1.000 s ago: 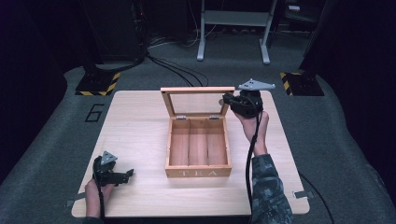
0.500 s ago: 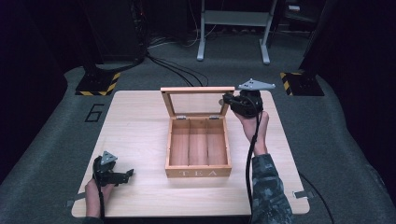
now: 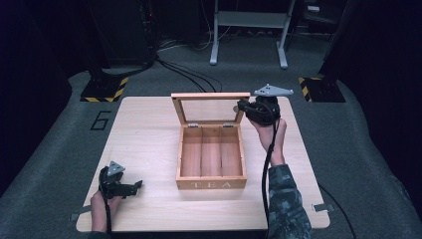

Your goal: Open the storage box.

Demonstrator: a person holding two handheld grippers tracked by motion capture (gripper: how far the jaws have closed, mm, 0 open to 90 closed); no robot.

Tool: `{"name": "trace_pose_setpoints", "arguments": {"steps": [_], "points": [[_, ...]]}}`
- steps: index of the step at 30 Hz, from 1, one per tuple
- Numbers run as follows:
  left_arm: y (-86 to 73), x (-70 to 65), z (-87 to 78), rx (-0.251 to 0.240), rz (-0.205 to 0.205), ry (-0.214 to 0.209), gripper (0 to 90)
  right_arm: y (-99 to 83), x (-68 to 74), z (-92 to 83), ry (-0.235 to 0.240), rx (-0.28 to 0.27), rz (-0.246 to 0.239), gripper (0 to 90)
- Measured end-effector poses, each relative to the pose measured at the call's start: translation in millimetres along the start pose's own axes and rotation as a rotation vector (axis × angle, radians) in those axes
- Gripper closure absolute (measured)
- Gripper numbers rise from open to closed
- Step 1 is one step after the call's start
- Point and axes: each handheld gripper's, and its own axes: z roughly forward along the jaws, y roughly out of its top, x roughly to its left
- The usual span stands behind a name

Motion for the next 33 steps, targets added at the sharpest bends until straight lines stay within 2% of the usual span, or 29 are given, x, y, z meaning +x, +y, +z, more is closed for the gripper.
{"name": "trace_pose_setpoints", "arguments": {"steps": [33], "points": [[0.0, -0.1, 0.0, -0.001, 0.0, 0.0, 1.3, -5.9, 1.8, -2.5, 0.01, -0.007, -0.006, 84.1]]}}
